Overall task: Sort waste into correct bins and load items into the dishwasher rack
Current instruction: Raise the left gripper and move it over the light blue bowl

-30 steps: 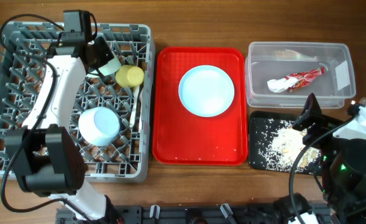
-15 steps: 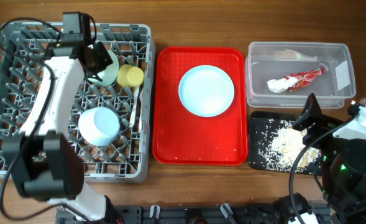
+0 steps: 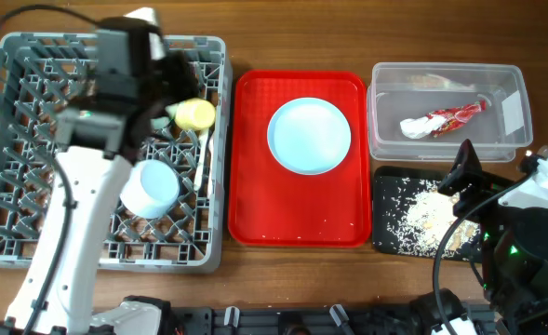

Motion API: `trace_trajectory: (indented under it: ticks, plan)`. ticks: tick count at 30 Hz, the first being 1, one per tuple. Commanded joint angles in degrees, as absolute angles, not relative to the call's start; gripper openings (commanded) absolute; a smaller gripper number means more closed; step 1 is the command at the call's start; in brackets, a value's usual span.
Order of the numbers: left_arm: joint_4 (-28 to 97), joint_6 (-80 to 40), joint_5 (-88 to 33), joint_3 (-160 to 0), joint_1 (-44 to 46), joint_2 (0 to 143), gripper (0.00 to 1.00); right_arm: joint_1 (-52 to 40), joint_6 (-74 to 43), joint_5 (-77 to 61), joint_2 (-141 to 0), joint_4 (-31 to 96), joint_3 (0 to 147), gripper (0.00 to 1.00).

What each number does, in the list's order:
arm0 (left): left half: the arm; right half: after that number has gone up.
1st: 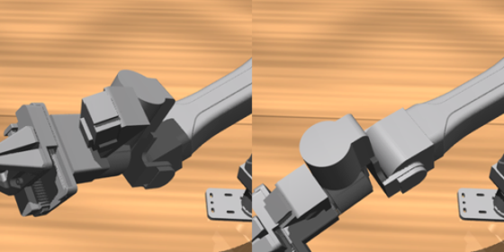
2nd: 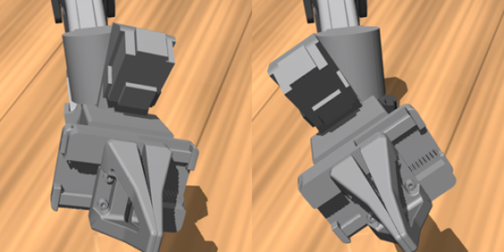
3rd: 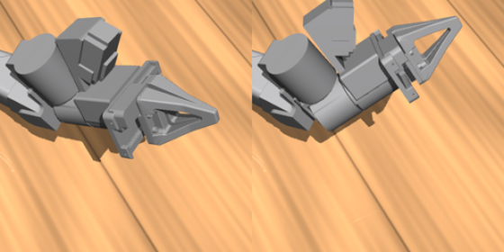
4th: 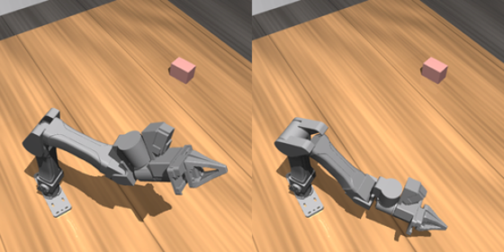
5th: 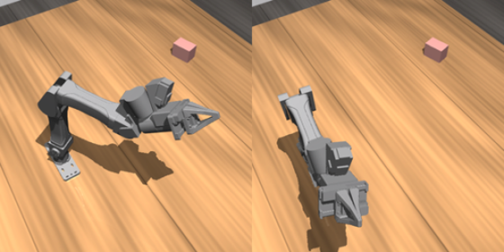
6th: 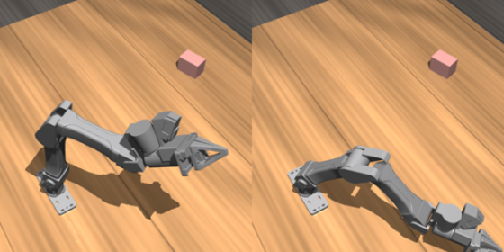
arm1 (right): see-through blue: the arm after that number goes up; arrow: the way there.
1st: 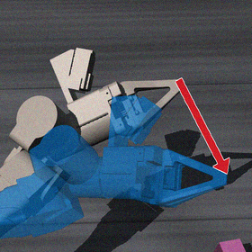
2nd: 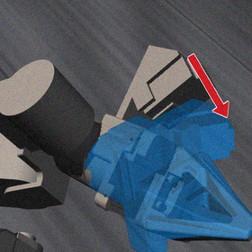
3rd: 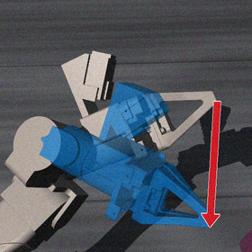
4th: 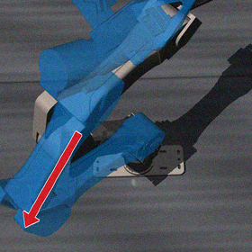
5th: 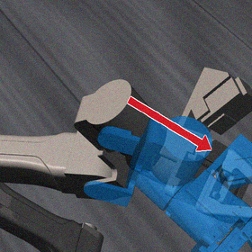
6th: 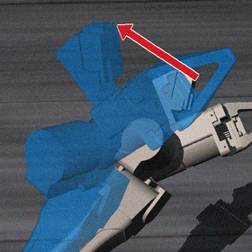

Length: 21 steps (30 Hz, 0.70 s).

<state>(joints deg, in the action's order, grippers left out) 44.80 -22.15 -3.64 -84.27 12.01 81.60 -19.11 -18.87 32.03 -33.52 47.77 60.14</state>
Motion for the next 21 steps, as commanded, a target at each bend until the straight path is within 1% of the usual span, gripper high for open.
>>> trace_trajectory:
  ticks: [1,5,9,15,21]
  plan:
    - [44.8,-22.7,-7.4,-84.0,19.8,83.8,0.19,-19.0,-19.5,32.9,-33.8,47.7,60.6,1.00]
    - [43.4,-22.7,-4.8,-84.0,26.6,88.5,0.20,-19.0,-19.5,32.9,-33.8,47.7,60.6,1.00]
    - [41.6,-22.9,-2.9,-84.0,32.7,96.4,0.26,-19.0,-19.6,33.0,-33.8,47.7,60.6,1.00]
    - [37.3,-22.9,-2.9,-84.0,37.5,106.3,0.29,-19.0,-19.6,33.0,-33.8,47.7,60.6,1.00]
    - [31.7,-22.9,-3.0,-84.0,40.5,111.2,0.29,-19.0,-19.5,32.9,-33.8,47.7,60.6,1.00]
